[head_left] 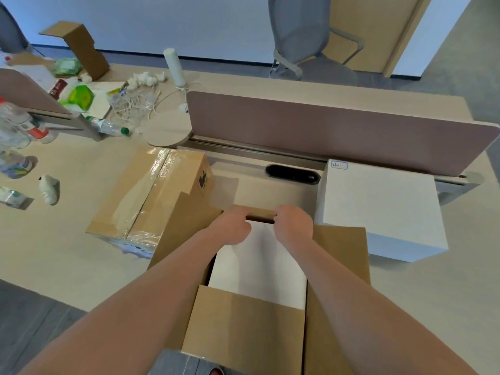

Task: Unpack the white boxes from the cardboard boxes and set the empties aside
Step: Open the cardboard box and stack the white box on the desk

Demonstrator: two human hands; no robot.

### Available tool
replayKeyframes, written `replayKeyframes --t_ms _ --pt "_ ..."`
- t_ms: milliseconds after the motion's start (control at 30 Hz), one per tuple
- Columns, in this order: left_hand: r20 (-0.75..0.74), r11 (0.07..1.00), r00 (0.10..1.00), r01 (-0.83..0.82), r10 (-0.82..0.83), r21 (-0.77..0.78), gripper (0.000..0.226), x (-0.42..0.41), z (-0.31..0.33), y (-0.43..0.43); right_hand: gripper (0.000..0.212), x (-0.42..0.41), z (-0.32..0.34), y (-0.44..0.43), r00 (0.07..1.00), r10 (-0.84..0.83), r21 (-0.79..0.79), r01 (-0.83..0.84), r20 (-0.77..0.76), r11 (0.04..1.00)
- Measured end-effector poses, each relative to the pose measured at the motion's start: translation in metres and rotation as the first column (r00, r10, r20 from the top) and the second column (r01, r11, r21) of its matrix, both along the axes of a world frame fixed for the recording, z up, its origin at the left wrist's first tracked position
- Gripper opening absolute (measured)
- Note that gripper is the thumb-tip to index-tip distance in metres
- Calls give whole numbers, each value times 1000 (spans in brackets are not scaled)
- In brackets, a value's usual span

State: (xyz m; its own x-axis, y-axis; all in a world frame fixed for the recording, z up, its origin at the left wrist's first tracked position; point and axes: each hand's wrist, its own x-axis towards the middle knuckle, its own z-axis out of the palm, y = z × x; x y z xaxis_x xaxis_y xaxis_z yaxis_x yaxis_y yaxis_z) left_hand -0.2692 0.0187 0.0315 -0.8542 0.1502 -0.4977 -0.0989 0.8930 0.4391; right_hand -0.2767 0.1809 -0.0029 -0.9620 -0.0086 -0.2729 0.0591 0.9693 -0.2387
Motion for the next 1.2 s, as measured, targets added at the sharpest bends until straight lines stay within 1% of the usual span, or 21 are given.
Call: replayKeyframes --t_ms 67,133,233,267,400,467,533,667,733,800,933,1000,1067,1133,1200 --pt "11 1000 1000 24 -24 7 46 6 5 -3 19 2 2 0 1000 -1 -10 1 -12 1000" --pt "-17 999 999 30 -30 -14 49 17 12 -9 21 3 5 -1 1000 0 -27 -1 -15 1000" --pt "-56 1000 998 -2 2 6 47 36 24 -19 21 7 12 -3 999 -44 -112 46 22 993" --pt "-67 1000 998 4 -4 6 45 43 27 -22 21 12 14 -5 998 -57 -137 57 5 989" --pt "-98 1000 995 -10 12 27 41 66 32 -36 22 52 24 -14 986 -81 -219 48 -144 975" --pt "-100 999 995 9 -5 34 41 78 32 -43 24 80 27 -16 982 -107 -182 78 -157 980" --pt "-104 998 994 40 -36 38 41 93 31 -50 28 108 27 -19 984 -120 -115 106 -128 988" --pt "-109 993 989 105 -99 53 42 126 35 -61 26 159 31 -28 984 -166 -41 169 64 985" --pt "-132 987 981 150 -142 51 42 142 40 -64 26 181 35 -35 980 -177 -42 181 89 983" --pt "-176 983 971 174 -162 52 43 156 49 -67 30 199 44 -42 977 -206 -51 209 55 977" --pt "-250 980 954 187 -165 66 44 178 68 -70 36 231 74 -51 965 -232 27 237 -122 971" --pt "-261 980 950 191 -171 53 42 188 76 -70 38 245 90 -53 957 -243 65 256 -157 964" --pt "-237 980 954 199 -186 31 37 199 82 -69 36 258 102 -55 956 -276 105 286 -101 952" --pt "-176 970 955 241 -238 -6 28 210 81 -65 26 271 109 -54 948 -315 139 307 41 942" --pt "-96 952 947 305 -307 -34 25 223 75 -60 16 285 108 -52 935 -307 183 275 180 944"
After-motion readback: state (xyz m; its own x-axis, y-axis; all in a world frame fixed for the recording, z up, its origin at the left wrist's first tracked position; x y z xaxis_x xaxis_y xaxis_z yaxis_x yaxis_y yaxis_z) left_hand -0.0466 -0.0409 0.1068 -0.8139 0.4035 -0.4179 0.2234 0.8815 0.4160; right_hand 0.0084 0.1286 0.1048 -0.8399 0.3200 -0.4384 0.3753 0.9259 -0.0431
